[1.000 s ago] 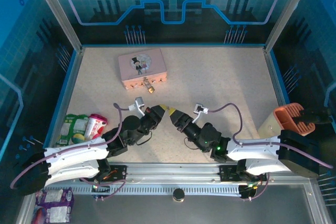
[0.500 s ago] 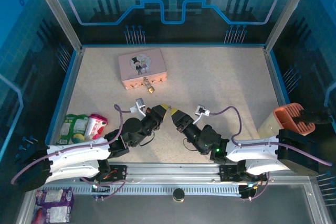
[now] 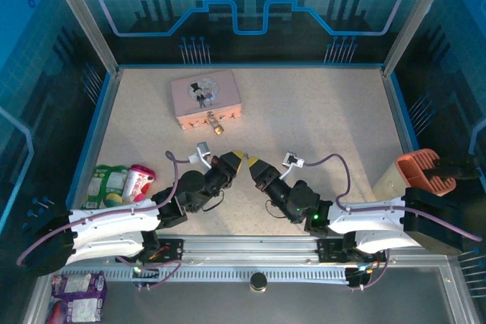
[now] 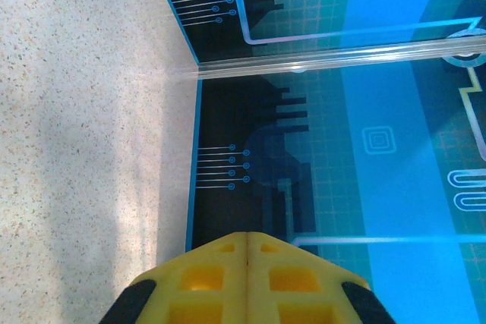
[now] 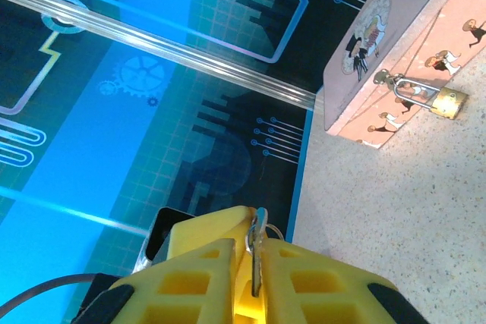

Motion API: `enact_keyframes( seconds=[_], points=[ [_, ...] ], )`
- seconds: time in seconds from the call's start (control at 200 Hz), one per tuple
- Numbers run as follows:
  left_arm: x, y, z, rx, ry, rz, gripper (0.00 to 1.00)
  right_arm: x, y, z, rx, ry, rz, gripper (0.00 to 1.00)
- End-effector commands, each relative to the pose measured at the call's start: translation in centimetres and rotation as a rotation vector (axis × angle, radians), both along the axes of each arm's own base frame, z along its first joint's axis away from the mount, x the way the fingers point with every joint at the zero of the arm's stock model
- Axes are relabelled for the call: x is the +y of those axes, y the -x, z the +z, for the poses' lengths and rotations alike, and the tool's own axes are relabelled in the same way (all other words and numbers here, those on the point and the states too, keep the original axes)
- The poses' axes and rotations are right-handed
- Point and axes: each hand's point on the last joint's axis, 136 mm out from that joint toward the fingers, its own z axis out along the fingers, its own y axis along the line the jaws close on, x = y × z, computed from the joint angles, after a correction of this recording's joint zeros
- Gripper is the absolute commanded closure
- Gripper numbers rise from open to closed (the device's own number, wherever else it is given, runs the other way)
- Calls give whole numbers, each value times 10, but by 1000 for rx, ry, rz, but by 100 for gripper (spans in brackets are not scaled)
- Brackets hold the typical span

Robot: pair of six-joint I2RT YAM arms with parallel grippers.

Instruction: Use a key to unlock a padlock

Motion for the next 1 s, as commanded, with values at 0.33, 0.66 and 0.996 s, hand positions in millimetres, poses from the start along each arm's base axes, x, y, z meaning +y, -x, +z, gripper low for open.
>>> enact_keyframes(
  seconds=[0.33, 0.66, 0.996],
  points=[
    [-2, -1, 10, -33, 18, 12, 100, 3, -8, 9, 37, -52, 8, 88],
    [6, 1, 12, -126, -121, -1, 76, -7, -18, -1, 78, 74, 72, 100],
    [33, 37, 23, -560, -954, -345, 24, -44, -14, 11, -47, 651, 403, 100]
  ],
)
